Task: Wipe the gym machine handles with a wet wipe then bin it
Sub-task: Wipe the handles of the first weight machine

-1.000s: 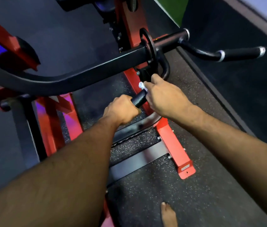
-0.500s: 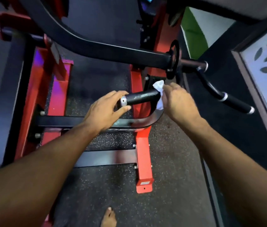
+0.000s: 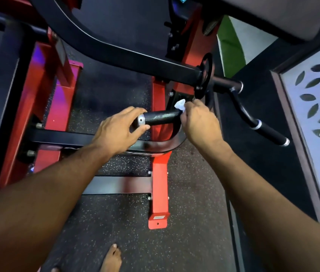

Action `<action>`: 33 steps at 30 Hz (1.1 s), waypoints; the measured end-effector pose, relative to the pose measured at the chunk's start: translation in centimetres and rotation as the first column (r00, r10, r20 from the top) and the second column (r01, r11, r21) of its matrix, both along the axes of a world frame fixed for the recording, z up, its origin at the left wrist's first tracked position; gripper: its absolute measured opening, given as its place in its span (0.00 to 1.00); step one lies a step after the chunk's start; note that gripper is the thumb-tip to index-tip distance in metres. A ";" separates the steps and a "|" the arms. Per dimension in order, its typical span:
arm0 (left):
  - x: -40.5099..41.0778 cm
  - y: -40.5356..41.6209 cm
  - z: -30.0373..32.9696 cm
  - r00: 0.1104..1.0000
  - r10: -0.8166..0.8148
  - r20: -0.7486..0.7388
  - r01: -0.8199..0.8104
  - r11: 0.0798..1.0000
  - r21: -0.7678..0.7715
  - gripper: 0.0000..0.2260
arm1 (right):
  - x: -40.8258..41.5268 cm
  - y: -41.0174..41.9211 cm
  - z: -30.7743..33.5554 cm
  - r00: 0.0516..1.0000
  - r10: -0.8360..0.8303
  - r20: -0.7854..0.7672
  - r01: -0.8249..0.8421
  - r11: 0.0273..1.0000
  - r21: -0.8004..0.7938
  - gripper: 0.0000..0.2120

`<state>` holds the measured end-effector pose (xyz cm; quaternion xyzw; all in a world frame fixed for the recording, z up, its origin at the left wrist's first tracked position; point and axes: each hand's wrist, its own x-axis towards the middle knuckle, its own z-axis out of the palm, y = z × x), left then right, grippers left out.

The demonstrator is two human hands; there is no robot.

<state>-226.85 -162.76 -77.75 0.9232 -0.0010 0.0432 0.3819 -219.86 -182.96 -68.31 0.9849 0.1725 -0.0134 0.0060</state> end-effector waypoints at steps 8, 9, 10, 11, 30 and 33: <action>0.1 0.2 0.6 0.998 -0.019 -0.051 0.022 0.998 0.053 0.19 | 0.4 -1.7 0.4 0.990 -0.130 0.046 0.127 0.990 0.059 0.09; 0.1 0.1 0.6 0.999 -0.015 -0.051 0.018 0.998 0.054 0.19 | 0.6 -0.6 0.3 0.993 -0.120 0.018 0.119 0.991 0.058 0.10; 0.0 0.1 0.6 0.999 -0.010 -0.052 0.013 0.998 0.057 0.19 | 0.5 0.8 0.1 0.997 -0.076 -0.009 0.077 0.996 0.053 0.10; 0.0 0.0 0.7 0.999 -0.005 -0.053 0.009 0.998 0.062 0.19 | -0.1 2.1 -0.1 1.000 -0.010 -0.025 0.011 0.998 0.058 0.10; 0.0 0.5 2.5 0.991 -0.040 -0.125 0.058 0.988 0.146 0.15 | -5.8 5.1 -2.5 0.982 0.189 0.019 -0.190 0.979 0.079 0.22; 0.1 0.6 2.5 0.989 -0.066 -0.130 0.082 0.989 0.119 0.18 | -4.3 1.9 -1.9 0.997 0.067 0.044 -0.068 0.997 0.031 0.17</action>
